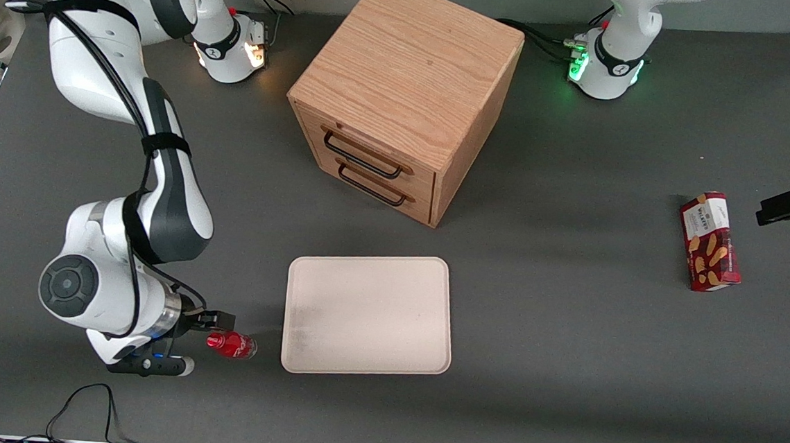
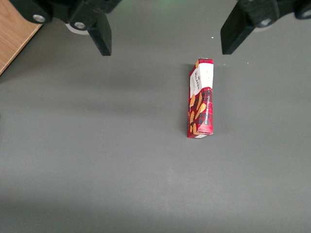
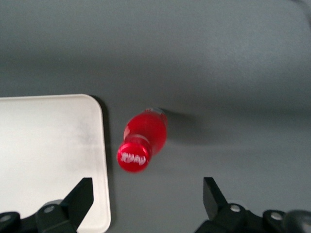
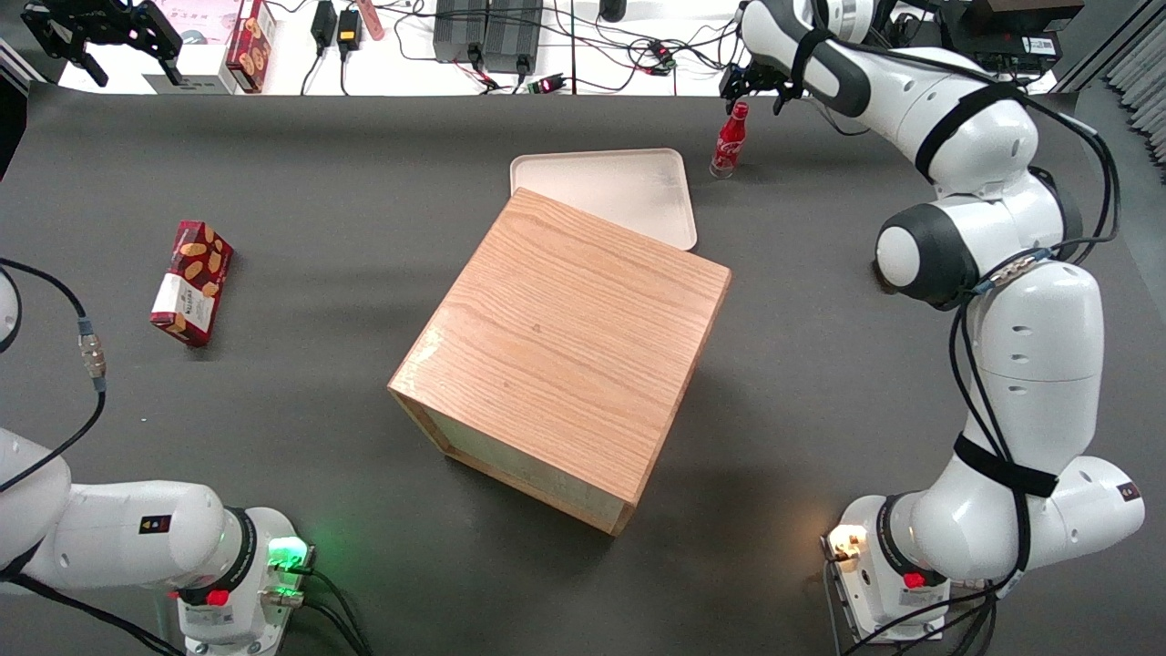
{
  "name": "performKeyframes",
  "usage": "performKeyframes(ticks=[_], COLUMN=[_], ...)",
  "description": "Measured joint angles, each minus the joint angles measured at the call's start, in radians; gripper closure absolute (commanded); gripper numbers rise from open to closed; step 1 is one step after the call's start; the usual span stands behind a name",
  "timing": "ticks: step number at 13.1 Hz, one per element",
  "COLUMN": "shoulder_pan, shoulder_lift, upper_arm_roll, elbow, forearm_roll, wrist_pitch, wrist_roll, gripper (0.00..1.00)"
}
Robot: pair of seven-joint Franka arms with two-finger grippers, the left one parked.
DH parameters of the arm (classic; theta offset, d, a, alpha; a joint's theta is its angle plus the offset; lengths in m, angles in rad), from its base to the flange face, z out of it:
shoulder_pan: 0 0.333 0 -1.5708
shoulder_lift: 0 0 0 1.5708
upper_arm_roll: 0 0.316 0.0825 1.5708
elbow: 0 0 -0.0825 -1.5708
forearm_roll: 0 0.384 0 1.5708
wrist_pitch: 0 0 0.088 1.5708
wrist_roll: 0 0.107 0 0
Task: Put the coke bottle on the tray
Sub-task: 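Close the right gripper around the bottle's cap end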
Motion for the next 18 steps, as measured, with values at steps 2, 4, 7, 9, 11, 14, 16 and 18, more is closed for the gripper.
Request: performKeyframes(ticks=[2,4,7,9,11,14,16,18], shoulder_pan=[0.002,0.007,0.01,0.01,0.01,0.006,0.007,0.01], shoulder_lift=[0.023,0.041,0.051,0.053,0.055,0.056,0.056,0.056], upper_arm_roll=[0.002,0.004,0.004,0.004,0.004,0.004,0.004,0.007], elbow=[0.001,0.003,0.005,0.008,0.008,0.01,0.011,0.013], forearm_roll=[0.0,0.0,0.0,0.0,0.0,-0.003,-0.006,-0.057], wrist_pitch=[0.047,0.076,0.09,0.09,0.09,0.089,0.089,0.086], wrist_roll=[0.001,0.002,0.004,0.004,0.004,0.004,0.004,0.004], gripper=[0.0,0.02,0.32,0.65,0.91,1.0,1.0,1.0])
